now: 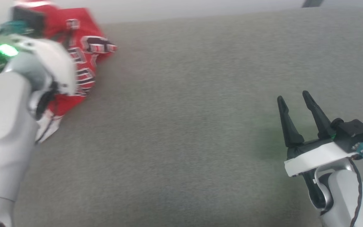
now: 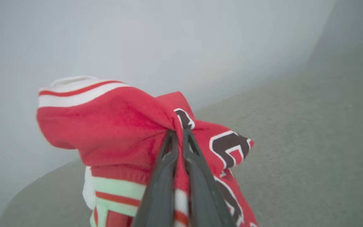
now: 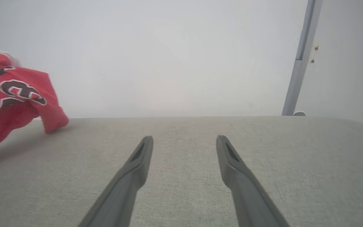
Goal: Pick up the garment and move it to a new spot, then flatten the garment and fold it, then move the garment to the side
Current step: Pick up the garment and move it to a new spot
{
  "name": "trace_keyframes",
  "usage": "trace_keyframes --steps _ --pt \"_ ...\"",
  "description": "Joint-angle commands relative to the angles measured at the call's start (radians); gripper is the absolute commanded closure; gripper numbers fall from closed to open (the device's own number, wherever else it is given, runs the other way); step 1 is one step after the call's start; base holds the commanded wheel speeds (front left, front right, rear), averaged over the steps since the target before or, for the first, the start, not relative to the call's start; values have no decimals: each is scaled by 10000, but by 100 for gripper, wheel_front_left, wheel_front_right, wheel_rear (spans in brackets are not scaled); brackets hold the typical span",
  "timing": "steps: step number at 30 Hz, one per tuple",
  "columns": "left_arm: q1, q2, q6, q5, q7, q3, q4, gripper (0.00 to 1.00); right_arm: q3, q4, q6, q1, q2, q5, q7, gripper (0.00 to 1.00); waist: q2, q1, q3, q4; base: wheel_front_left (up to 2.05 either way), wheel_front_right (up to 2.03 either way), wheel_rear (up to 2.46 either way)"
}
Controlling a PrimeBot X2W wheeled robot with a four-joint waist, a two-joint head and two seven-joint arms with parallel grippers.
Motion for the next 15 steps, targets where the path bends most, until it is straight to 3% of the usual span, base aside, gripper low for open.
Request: trace_keyframes --steps 1,8,15 --pt "-191 -79 -21 -145 86 -349 -376 100 -63 -16 1 106 78 77 -26 0 0 0 -128 -490 0 0 0" --pt "-883 -502 -18 -931 1024 -3119 -2160 100 -574 -15 1 52 510 259 -24 0 0 0 332 -1732 0 0 0" --pt "-1865 -1512 -20 -1819 1239 -5647 -1893 100 -798 66 2 -248 996 538 -26 0 0 0 1125 -3090 0 0 0"
